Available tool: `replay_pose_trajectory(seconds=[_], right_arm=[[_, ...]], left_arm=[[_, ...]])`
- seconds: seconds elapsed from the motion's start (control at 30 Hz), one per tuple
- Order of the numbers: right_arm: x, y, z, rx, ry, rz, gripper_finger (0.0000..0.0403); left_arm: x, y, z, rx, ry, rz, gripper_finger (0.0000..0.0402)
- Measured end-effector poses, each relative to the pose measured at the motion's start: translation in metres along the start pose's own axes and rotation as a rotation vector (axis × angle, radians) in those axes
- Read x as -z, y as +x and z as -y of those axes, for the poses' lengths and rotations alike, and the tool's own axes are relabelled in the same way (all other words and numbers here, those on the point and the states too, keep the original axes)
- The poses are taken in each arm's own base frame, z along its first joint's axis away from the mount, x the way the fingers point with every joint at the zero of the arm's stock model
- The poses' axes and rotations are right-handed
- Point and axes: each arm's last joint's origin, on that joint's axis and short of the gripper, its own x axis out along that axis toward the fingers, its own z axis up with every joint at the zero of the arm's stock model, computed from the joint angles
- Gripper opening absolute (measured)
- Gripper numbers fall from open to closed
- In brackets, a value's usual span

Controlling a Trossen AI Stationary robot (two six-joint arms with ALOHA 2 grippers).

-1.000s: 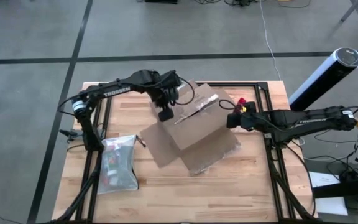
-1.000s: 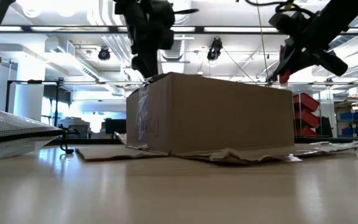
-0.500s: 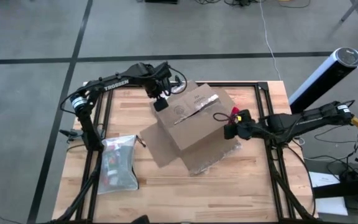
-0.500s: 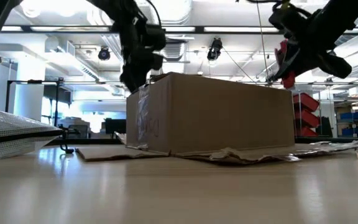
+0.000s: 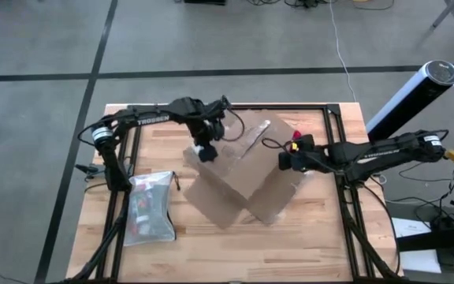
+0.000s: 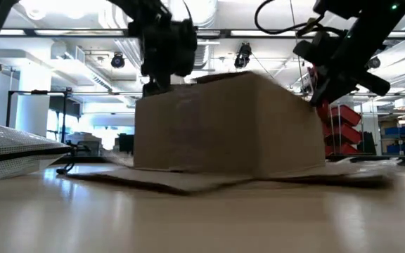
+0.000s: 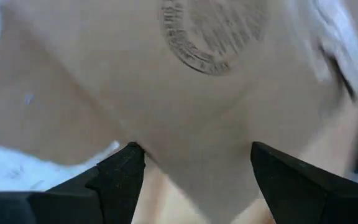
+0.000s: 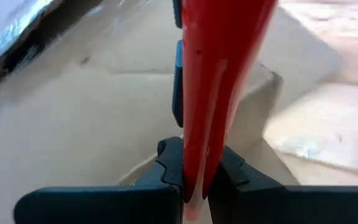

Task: Unpack boxes

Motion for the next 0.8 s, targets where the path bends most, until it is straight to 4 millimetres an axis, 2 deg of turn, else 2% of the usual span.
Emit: replay_pose_trajectory(seconds=[0.27,0.53,0.67,0.8], right_arm=[[-0.022,0.009,0.007,0.033,-0.02,0.06,0.0015],[-0.046,0.016,0.007,-0.045,-0.025,0.09,0.0015],[-0.058,-0.004,0.004,-0.12,-0.017,0.138,0.0015],[-0.063,-0.03,0.003,-0.196,-0.009,0.159,0.0015]], left_arm=[[-0.005,0.025,0.063,0.101,0.203,0.029,0.0275],[-0.011,0.039,0.113,0.193,0.319,0.147,0.0275],[-0.011,0.037,0.125,0.174,0.35,0.171,0.0275],[-0.014,0.019,0.132,0.115,0.371,0.212,0.0275]])
